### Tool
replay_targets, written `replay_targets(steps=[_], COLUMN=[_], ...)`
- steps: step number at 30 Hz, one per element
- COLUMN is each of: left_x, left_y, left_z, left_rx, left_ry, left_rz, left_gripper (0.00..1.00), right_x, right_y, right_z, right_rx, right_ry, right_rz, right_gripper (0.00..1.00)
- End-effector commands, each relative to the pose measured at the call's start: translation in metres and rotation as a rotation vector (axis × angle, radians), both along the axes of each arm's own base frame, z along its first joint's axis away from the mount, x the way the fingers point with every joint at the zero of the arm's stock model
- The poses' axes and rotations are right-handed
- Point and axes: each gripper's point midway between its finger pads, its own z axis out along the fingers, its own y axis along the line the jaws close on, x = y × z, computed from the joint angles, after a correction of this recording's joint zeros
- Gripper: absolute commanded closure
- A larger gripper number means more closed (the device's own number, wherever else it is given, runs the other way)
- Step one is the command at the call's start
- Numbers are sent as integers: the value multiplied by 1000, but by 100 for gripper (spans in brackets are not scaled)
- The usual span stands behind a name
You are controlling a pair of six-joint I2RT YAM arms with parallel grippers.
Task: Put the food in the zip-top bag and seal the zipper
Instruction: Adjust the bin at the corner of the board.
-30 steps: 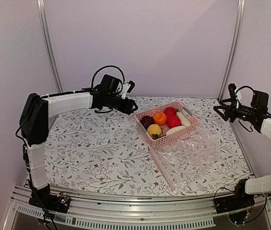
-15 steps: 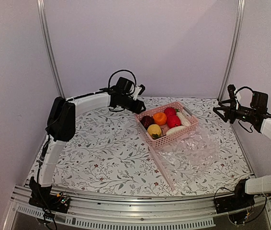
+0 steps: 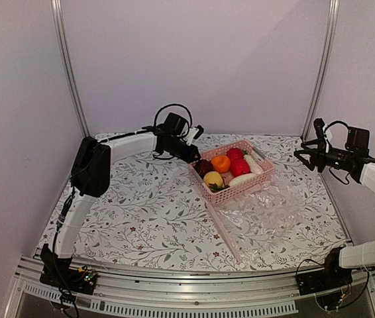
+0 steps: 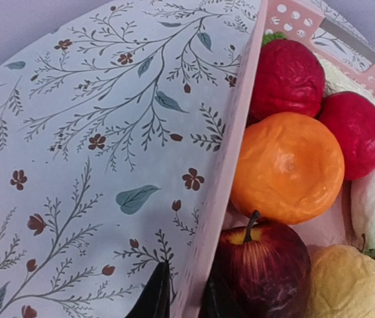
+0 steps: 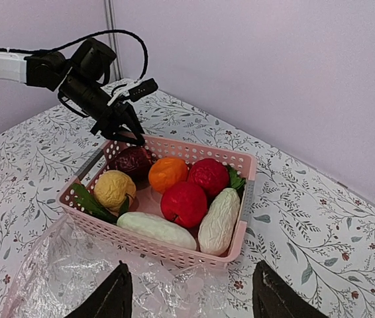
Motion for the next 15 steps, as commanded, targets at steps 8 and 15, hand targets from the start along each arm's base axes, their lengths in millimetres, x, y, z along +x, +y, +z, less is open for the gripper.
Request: replay_targets(steps=[8, 15], left_x=[-23, -74], left_y=[61, 145], left_z=[32, 51], left_rx=[105, 89], left_ry=[-31, 2], left_rz=[158, 384], left_gripper=[100, 100], right_x=[1, 2], right_y=[2, 4], right_z=[7, 5], right_rx=[-6, 6], right_ry=[-11, 7], right_rz=[14, 28], right_gripper=[40, 40])
